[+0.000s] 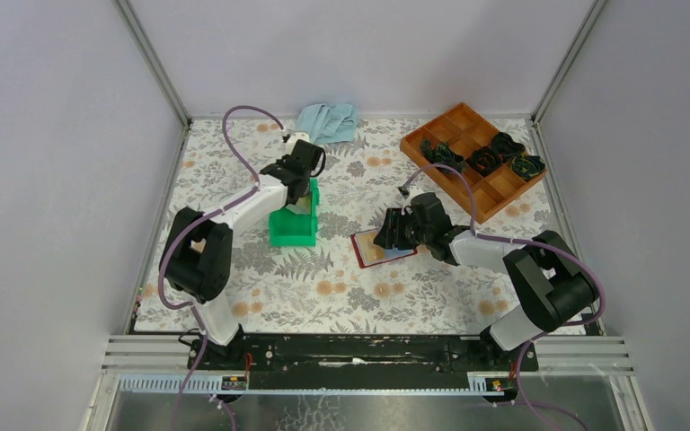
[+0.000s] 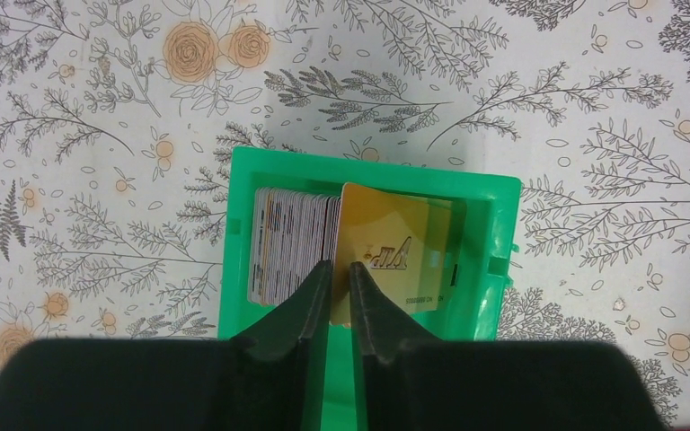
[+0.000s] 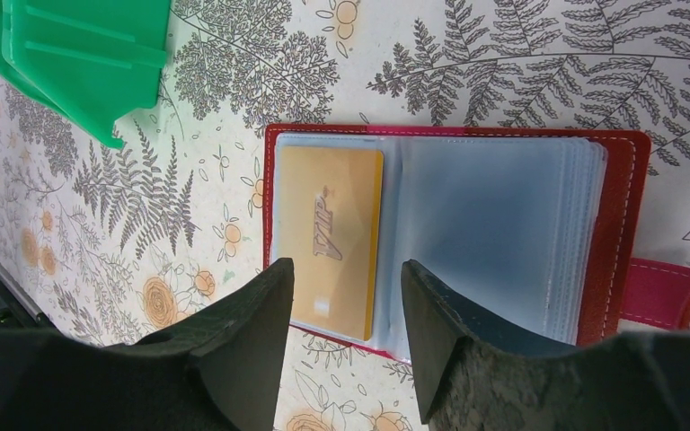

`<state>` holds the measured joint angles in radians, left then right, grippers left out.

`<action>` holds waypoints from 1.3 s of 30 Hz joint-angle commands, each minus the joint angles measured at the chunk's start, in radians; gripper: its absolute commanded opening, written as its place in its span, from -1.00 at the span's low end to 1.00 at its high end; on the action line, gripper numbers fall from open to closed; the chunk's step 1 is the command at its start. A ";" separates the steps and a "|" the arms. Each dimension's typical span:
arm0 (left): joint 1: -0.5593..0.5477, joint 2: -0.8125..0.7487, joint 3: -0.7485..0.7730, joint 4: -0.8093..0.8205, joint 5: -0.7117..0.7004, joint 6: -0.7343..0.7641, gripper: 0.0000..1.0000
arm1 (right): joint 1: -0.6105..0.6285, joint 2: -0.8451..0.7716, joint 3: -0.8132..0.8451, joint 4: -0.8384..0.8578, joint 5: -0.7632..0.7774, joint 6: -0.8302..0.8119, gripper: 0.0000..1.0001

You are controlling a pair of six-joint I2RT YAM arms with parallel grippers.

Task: Put the credit cards into the card holder
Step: Pick up the credit card from the storage box.

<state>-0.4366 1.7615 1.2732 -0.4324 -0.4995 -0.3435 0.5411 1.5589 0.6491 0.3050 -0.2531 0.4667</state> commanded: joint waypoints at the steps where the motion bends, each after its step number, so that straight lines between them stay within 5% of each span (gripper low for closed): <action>1: 0.006 -0.038 0.015 -0.011 -0.013 -0.001 -0.70 | -0.010 -0.023 0.003 0.034 -0.009 -0.017 0.11; 12: 0.006 -0.092 0.004 0.001 0.019 -0.027 -0.99 | -0.016 -0.035 0.012 0.011 -0.002 -0.028 0.11; 25: 0.001 -0.258 -0.007 0.059 0.089 -0.034 -1.00 | -0.036 -0.148 0.031 -0.053 0.027 -0.072 0.12; 29: -0.001 -0.316 0.008 0.046 0.198 -0.046 -1.00 | -0.038 -0.219 0.026 -0.046 0.017 -0.097 0.18; 39: 0.004 -0.334 -0.019 0.112 0.730 -0.023 -1.00 | -0.132 -0.333 -0.047 0.131 -0.205 -0.073 0.34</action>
<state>-0.4374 1.4269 1.2591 -0.3935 -0.0490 -0.3756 0.4442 1.2690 0.6334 0.3218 -0.3401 0.3923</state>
